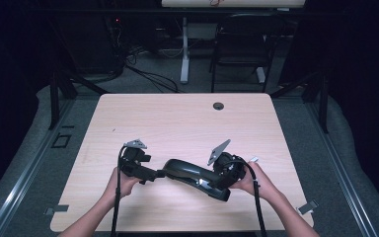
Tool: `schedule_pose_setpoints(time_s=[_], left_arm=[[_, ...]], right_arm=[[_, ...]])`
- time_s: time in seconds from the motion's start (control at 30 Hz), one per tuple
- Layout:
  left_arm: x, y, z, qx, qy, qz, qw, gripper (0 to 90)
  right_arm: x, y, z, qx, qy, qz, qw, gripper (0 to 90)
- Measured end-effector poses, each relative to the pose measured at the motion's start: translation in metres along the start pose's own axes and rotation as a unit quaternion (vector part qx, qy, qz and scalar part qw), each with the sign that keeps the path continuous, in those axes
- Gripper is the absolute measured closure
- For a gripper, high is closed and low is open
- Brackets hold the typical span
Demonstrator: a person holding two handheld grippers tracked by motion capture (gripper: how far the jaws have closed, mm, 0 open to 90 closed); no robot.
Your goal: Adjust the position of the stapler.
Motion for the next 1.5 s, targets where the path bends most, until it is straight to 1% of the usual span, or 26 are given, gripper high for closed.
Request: schedule_pose_setpoints(time_s=[0.07,0.13,0.23,0.4,0.5,0.6,0.63,0.77,0.83,0.93,0.97,1.0,1.03,1.07,1.1,1.13,1.17,1.2,1.27,1.33,1.43,1.5], left_arm=[[0.0,0.0,0.0,0.0,0.0,0.0,1.0,0.0],[0.0,-0.001,0.0,-0.001,0.001,0.001,1.0,0.0],[-0.001,-0.001,0.0,-0.001,0.001,0.001,1.0,0.0],[-0.001,-0.001,-0.001,-0.001,-0.001,0.001,1.0,0.0],[-0.001,-0.001,-0.001,-0.002,-0.001,0.001,1.0,0.0],[0.0,-0.001,-0.001,-0.002,-0.002,0.001,1.0,0.0],[-0.001,0.0,-0.002,-0.001,-0.003,0.001,1.0,0.0],[0.0,0.001,-0.002,-0.001,-0.003,-0.001,1.0,0.0],[-0.001,0.003,-0.002,-0.001,-0.002,-0.002,1.0,0.0],[-0.001,0.004,-0.001,-0.001,0.0,-0.004,1.0,0.0],[-0.001,0.004,-0.001,-0.001,0.0,-0.004,1.0,0.0],[-0.001,0.004,-0.001,-0.001,0.001,-0.004,1.0,0.0],[-0.002,0.004,-0.002,-0.001,0.0,-0.004,1.0,0.0],[-0.002,0.004,-0.002,-0.001,0.0,-0.003,1.0,0.0],[-0.002,0.004,-0.003,-0.001,0.001,-0.002,1.0,0.0],[-0.002,0.003,-0.004,0.0,0.0,-0.001,1.0,0.0],[-0.002,0.003,-0.006,-0.002,0.0,-0.001,1.0,0.0],[-0.002,0.002,-0.006,-0.001,0.0,-0.002,1.0,0.0],[-0.002,0.002,-0.007,-0.001,-0.004,-0.001,1.0,0.0],[-0.001,0.002,-0.009,-0.002,-0.006,0.0,1.0,0.0],[-0.002,0.002,-0.008,-0.001,-0.004,0.002,1.0,0.0],[-0.003,0.001,-0.007,0.001,0.001,0.004,1.0,0.0]], right_arm=[[0.001,-0.002,0.0,0.003,0.003,0.0,1.0,48.8],[0.004,-0.005,0.001,0.007,0.015,0.0,0.9999,48.7],[0.006,-0.007,0.001,0.013,0.019,-0.007,0.9997,48.5],[0.008,-0.008,0.001,0.015,0.032,-0.004,0.9994,48.4],[0.009,-0.009,0.002,0.021,0.035,-0.007,0.9992,47.4],[0.01,-0.01,0.004,0.02,0.038,-0.008,0.9991,46.7],[0.011,-0.01,0.007,0.02,0.042,-0.005,0.9989,46.0],[0.011,-0.008,0.01,0.005,0.051,0.004,0.9987,41.8],[0.009,-0.007,0.011,0.005,0.047,0.001,0.9989,41.6],[0.001,-0.001,0.01,0.017,0.035,0.001,0.9993,43.5],[-0.004,0.002,0.011,0.025,0.027,0.001,0.9993,43.5],[-0.009,0.005,0.011,0.031,0.013,0.002,0.9994,43.6],[-0.013,0.008,0.012,0.037,0.001,-0.006,0.9993,43.8],[-0.02,0.013,0.012,0.034,-0.004,0.003,0.9994,44.2],[-0.026,0.017,0.012,0.032,-0.006,0.004,0.9995,45.5],[-0.031,0.021,0.013,0.035,-0.01,0.001,0.9994,48.5],[-0.038,0.026,0.013,0.033,-0.009,0.004,0.9994,52.9],[-0.042,0.03,0.012,0.028,-0.007,0.006,0.9996,54.6],[-0.044,0.036,0.012,0.043,-0.01,-0.004,0.999,53.9],[-0.043,0.037,0.012,0.051,-0.019,-0.008,0.9985,53.9],[-0.042,0.036,0.012,0.039,-0.025,0.005,0.9989,54.2],[-0.04,0.034,0.012,0.034,-0.04,0.007,0.9986,54.5]])
Point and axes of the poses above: each handheld gripper's, and its own axes: y roughly forward along the jaws, x roughly out of its underside, z roughly to its right, the point moved 10 cm from there along y, roughly forward along the jaws, and after that the axes turned 9 degrees about -x, right-handed, at the moved point
